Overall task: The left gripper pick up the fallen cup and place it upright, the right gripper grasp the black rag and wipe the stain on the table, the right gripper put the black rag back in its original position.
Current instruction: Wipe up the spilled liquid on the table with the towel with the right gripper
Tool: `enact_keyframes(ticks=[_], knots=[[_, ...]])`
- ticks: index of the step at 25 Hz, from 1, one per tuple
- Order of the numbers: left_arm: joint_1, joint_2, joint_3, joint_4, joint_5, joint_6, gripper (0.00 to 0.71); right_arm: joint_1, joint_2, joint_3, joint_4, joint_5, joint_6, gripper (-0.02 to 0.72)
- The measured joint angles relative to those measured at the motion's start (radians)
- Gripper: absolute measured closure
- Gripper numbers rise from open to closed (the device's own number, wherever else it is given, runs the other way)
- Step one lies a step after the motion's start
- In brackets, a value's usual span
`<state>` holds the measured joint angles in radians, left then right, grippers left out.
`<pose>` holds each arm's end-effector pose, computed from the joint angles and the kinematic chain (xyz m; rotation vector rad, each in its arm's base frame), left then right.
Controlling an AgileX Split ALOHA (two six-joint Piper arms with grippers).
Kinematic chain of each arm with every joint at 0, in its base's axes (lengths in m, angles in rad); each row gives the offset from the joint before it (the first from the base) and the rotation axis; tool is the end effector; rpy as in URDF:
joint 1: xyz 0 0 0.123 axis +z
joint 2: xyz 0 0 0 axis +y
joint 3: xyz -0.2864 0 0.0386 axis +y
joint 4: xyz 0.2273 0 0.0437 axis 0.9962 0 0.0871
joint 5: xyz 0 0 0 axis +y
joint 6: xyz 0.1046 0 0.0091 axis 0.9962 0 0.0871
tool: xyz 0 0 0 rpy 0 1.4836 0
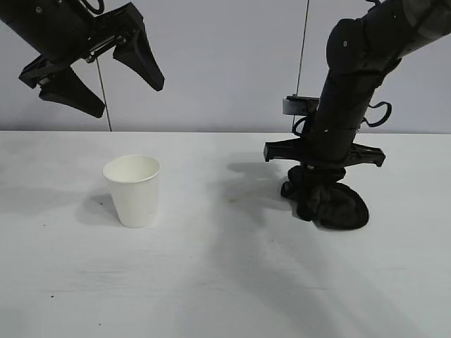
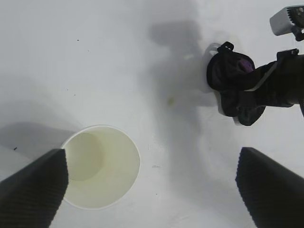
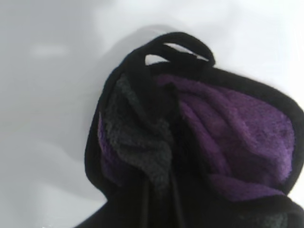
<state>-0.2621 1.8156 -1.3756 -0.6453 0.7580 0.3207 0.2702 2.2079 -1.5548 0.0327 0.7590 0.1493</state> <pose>0.3584 -0.1411 0.2538 0.2709 2.5797 -0.7129 0.4176 0.1181 0.1250 -0.1451 2.9007 0.1109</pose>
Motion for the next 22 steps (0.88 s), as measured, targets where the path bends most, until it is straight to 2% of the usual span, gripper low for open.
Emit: enact_keyframes(ticks=[5,9,14,22], knots=[[0.000,0.000,0.000,0.001,0.000,0.000,0.017,0.087,0.000,0.000,0.095,-0.007,-0.048,0.679],[0.000,0.000,0.000,0.022,0.000,0.000,0.017,0.183,0.002,0.000,0.169,-0.049,-0.065,0.680],[0.000,0.000,0.000,0.026,0.001,0.000,0.017,0.234,0.003,-0.007,0.184,-0.104,-0.060,0.680],[0.000,0.000,0.000,0.026,0.001,0.000,0.017,0.186,0.034,-0.023,0.185,-0.140,-0.023,0.680]])
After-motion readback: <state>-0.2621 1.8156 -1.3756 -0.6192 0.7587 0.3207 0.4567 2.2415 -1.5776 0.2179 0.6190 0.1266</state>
